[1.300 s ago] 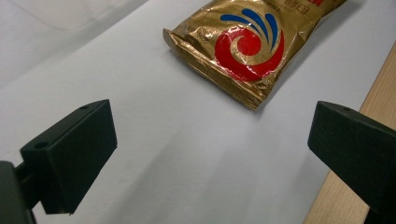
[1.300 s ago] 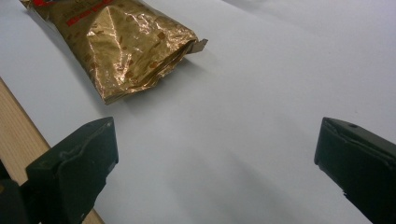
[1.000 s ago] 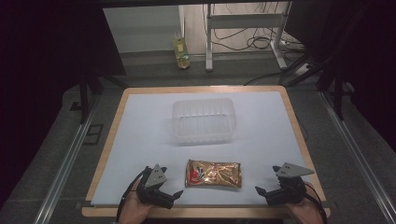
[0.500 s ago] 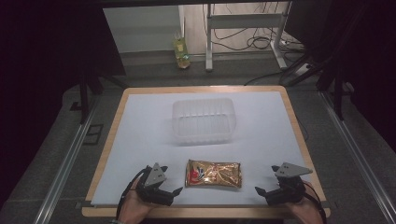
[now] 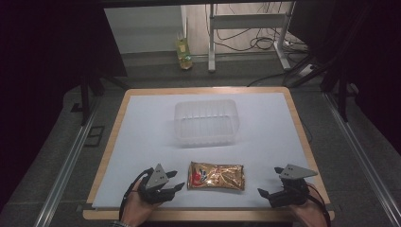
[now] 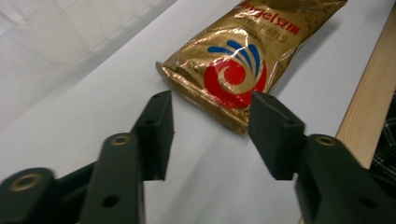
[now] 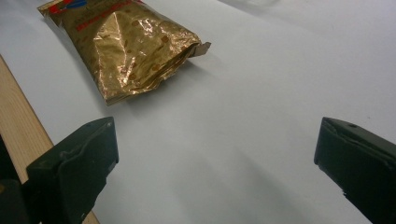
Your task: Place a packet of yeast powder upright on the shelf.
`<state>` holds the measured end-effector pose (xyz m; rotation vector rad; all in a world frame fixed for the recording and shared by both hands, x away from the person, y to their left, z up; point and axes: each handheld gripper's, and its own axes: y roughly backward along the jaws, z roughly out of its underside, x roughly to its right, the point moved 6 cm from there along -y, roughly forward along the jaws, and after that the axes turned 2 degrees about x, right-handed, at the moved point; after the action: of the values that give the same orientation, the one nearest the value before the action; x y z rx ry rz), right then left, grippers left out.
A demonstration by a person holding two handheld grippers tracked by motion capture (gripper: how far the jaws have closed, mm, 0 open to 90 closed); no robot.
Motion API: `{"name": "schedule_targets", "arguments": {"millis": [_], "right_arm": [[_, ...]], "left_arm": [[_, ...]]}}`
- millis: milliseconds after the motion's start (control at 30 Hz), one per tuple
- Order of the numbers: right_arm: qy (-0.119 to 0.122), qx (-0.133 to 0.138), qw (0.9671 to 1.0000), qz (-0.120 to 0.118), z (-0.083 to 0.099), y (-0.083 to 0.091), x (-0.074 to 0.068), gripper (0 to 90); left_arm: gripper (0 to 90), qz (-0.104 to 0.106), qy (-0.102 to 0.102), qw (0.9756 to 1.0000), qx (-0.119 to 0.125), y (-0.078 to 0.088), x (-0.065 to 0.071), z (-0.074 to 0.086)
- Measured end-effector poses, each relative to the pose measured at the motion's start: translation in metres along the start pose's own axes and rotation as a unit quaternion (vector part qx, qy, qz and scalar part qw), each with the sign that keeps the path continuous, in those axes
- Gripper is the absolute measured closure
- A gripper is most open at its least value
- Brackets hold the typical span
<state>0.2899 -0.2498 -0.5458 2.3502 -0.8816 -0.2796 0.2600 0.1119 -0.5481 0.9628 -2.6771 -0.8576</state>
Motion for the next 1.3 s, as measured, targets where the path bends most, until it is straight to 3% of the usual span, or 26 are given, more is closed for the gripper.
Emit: {"name": "schedule_targets", "arguments": {"millis": [200, 233, 300, 400, 667, 1033, 1300], "right_arm": [[0.001, -0.006, 1.0000, 0.004, 0.001, -0.001, 0.001, 0.1], [0.001, -0.006, 1.0000, 0.004, 0.001, -0.001, 0.001, 0.1], [-0.002, -0.008, 1.0000, 0.004, 0.001, -0.001, 0.001, 0.1], [-0.006, -0.008, 0.9999, 0.004, 0.002, -0.001, 0.002, 0.1], [-0.012, -0.007, 0.9999, 0.006, 0.002, 0.000, 0.003, 0.1], [-0.014, -0.012, 0.9998, -0.008, -0.001, -0.003, -0.003, 0.7], [-0.013, -0.010, 0.9998, -0.012, -0.002, -0.003, -0.005, 0.7]], "left_arm": [[72.3, 0.006, -0.002, 0.9999, 0.008, -0.004, 0.000, -0.006], [72.3, 0.010, -0.002, 0.9999, 0.011, -0.005, 0.000, -0.007], [82.4, 0.020, -0.004, 0.9997, 0.016, -0.007, 0.001, -0.010], [89.4, 0.033, -0.002, 0.9993, 0.021, -0.011, 0.002, -0.014], [89.6, 0.050, -0.008, 0.9986, 0.015, -0.029, 0.005, -0.023], [89.6, 0.054, -0.023, 0.9983, 0.000, -0.059, 0.003, -0.029], [89.8, 0.040, -0.036, 0.9984, -0.018, -0.066, 0.001, -0.022]]}}
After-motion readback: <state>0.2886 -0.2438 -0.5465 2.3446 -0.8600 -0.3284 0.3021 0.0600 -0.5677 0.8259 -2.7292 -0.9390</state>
